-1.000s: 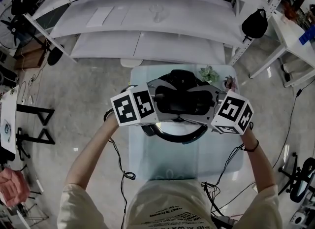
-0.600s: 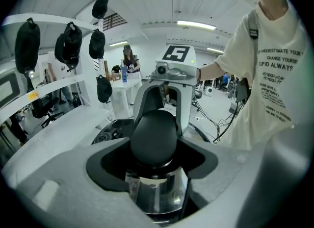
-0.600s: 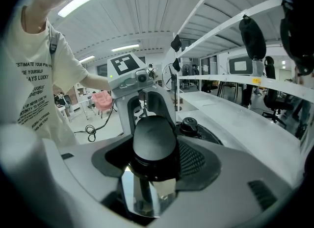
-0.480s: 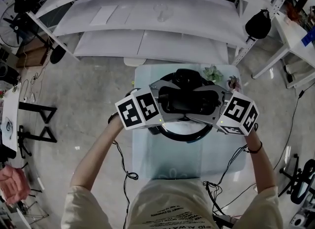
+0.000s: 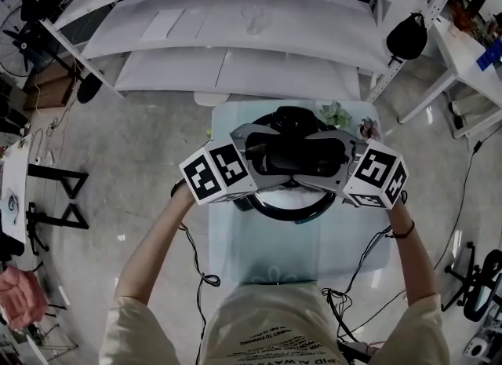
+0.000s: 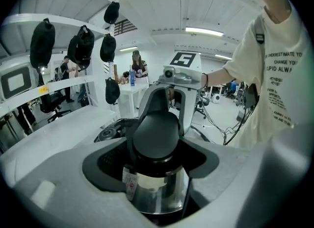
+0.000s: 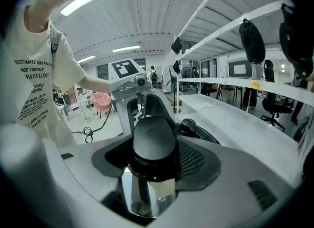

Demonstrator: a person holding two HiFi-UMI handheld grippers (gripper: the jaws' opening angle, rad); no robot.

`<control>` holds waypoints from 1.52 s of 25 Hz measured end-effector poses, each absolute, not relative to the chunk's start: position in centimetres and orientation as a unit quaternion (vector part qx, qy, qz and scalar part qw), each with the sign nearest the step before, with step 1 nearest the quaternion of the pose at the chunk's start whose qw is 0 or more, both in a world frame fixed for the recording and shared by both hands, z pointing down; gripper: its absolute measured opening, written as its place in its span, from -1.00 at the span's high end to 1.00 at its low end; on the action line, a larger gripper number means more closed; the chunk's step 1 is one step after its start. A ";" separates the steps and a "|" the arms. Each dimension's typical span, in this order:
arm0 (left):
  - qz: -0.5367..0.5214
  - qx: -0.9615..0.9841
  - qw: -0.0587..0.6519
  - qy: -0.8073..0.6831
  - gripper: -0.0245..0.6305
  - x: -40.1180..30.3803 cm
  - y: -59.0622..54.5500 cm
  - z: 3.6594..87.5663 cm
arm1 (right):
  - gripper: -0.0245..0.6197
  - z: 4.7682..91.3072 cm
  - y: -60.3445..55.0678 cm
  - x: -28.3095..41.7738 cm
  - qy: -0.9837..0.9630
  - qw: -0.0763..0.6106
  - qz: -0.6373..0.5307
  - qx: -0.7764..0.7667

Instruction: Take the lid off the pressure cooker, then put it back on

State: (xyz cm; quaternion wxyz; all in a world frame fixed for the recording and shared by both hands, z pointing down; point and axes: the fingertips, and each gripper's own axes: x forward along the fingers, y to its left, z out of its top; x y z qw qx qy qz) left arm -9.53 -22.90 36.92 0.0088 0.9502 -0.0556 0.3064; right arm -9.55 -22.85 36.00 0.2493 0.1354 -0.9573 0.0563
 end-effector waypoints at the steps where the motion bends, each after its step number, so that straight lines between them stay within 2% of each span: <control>1: 0.306 0.950 0.008 -0.061 -0.01 -9.5 -22.9 36.9 | 0.07 36.0 -22.9 -9.5 -0.957 0.247 0.053 0.141; 12: 0.277 0.953 0.014 -0.125 -0.10 -9.8 -23.5 36.6 | -0.01 35.9 -23.2 -8.5 -0.955 0.226 0.059 0.185; 17: 0.253 0.955 0.012 -0.155 -0.10 -10.2 -23.0 36.4 | -0.01 34.9 -22.8 -7.5 -0.957 0.182 0.091 0.209; 22: 0.184 0.959 0.029 -0.214 -0.10 -11.6 -22.5 34.1 | 0.00 33.8 -22.3 -6.2 -0.956 0.148 0.088 0.239; 25: 0.167 0.953 0.033 -0.250 -0.09 -12.4 -21.6 33.5 | 0.10 33.2 -21.7 -5.4 -0.954 0.127 0.090 0.257; 29: 0.146 0.941 0.030 -0.304 -0.07 -13.0 -19.8 32.9 | 0.35 32.6 -20.7 -4.0 -0.949 0.105 0.097 0.281; 30: 0.139 0.937 0.031 -0.319 -0.03 -13.1 -19.4 32.8 | 0.42 32.4 -20.4 -3.6 -0.948 0.099 0.098 0.285; 33: 0.125 0.925 0.030 -0.357 0.30 -13.2 -18.0 32.7 | 0.52 32.0 -19.2 -2.7 -0.947 0.080 0.103 0.294; 38: 0.106 0.910 0.035 -0.399 0.51 -13.3 -15.8 32.4 | 0.63 31.5 -17.1 -1.4 -0.944 0.051 0.107 0.306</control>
